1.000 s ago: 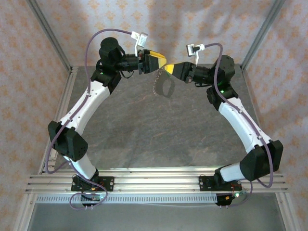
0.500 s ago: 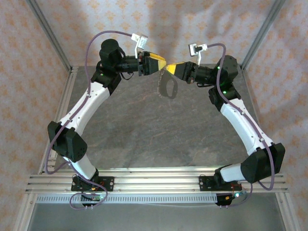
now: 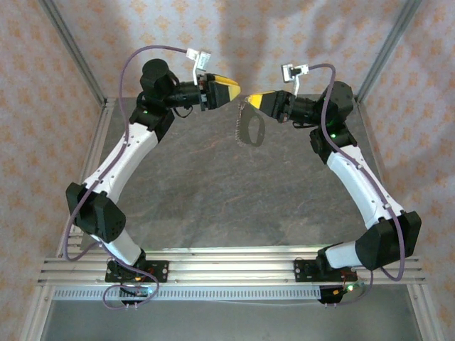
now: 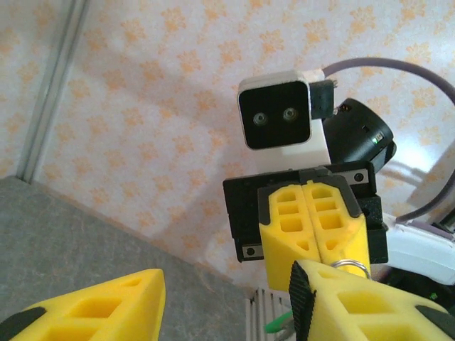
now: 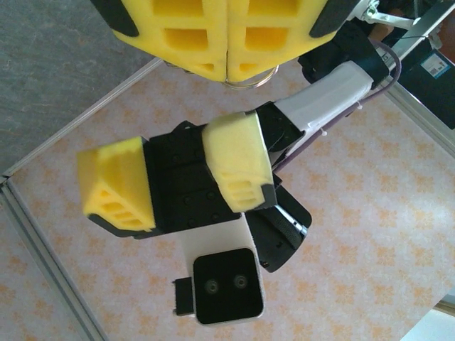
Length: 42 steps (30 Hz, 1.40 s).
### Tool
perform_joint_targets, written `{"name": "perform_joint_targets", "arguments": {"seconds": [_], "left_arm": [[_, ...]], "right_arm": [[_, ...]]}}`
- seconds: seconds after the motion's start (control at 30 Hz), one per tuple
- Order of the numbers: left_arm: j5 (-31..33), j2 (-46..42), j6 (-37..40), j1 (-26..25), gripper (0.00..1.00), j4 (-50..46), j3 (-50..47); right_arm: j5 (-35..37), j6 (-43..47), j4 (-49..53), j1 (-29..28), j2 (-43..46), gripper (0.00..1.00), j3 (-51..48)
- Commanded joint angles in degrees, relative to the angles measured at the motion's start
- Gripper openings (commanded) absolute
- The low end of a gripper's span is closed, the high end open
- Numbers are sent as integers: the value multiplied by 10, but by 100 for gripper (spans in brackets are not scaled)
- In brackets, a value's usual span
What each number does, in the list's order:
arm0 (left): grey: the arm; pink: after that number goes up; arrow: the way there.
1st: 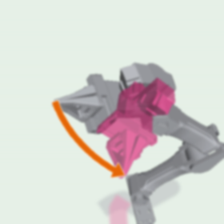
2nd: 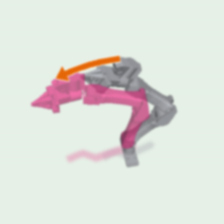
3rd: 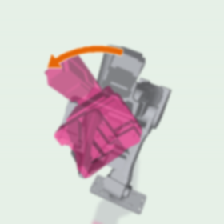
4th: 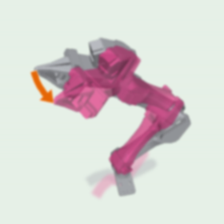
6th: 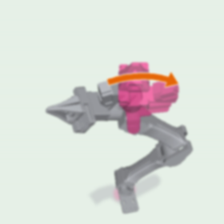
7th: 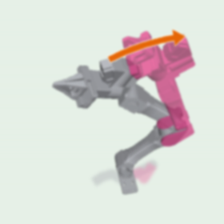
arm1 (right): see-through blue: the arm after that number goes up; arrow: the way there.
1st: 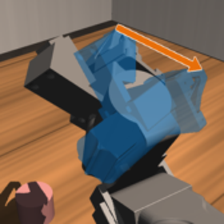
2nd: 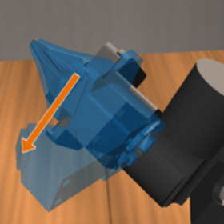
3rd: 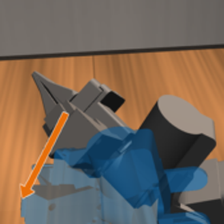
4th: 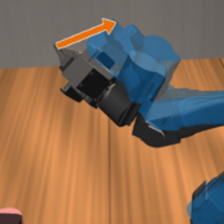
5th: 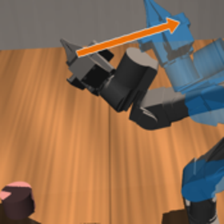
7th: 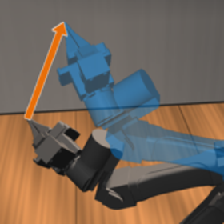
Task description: Put the keys on the keyring
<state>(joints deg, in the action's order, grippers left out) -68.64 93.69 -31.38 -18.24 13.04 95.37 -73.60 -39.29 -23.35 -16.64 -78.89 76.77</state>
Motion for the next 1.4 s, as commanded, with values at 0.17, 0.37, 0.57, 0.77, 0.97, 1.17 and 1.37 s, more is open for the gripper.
{"name": "perform_joint_targets", "arguments": {"seconds": [0.17, 0.37, 0.57, 0.77, 0.97, 1.17, 1.37], "left_arm": [[-31, -31, 99, -3, 52, -103, 14], [-29, -27, 170, -16, 52, -192, 29], [-22, -28, 162, -18, 52, -174, 29], [-13, -40, 156, -16, 52, -160, 35], [-13, -46, 146, -17, 53, -151, 51], [23, -48, 182, -36, 53, -218, 72], [60, -48, 207, -57, 54, -258, 83]], "right_arm": [[-10, 8, -31, 6, 13, 0, -6], [-10, 5, -34, 6, 11, 0, -5], [-11, 5, -31, 6, 13, 0, -7], [-9, 16, -17, 6, 17, 0, -12], [-8, 17, -17, 6, 19, 0, -17], [-3, 18, -17, 6, 18, 0, -20], [-3, 19, -17, 6, 17, 0, -19]]}}
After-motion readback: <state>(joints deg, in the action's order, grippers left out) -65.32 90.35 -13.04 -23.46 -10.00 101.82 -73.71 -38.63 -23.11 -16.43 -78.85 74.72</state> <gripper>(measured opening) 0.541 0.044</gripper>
